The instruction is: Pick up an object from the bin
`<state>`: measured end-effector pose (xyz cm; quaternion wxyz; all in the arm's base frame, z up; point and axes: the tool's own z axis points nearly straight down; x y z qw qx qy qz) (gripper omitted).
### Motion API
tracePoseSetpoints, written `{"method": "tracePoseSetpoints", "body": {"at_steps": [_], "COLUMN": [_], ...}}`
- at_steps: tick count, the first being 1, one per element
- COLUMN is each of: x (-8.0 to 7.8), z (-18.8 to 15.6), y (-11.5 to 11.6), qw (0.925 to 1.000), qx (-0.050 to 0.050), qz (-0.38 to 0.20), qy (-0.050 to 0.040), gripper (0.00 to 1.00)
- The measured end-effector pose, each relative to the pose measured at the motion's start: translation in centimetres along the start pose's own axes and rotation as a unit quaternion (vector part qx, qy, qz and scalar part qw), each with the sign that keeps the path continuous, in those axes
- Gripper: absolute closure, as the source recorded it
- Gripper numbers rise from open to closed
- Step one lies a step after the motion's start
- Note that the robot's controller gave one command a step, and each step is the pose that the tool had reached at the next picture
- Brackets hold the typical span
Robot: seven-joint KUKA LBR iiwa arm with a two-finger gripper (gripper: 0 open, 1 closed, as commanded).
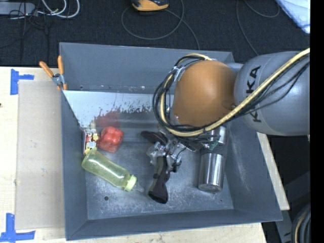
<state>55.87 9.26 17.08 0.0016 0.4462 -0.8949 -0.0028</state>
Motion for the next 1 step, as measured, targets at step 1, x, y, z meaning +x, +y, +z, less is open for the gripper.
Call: {"method": "tracePoseSetpoints", "body": {"at_steps": [1], "x": [-0.42], "z": [-1.15], "y": [-0.61], "qw": [0.9900], "qx": [0.000], "qz": [0.141], "qy": [-0.0013], "gripper": [1.00]}}
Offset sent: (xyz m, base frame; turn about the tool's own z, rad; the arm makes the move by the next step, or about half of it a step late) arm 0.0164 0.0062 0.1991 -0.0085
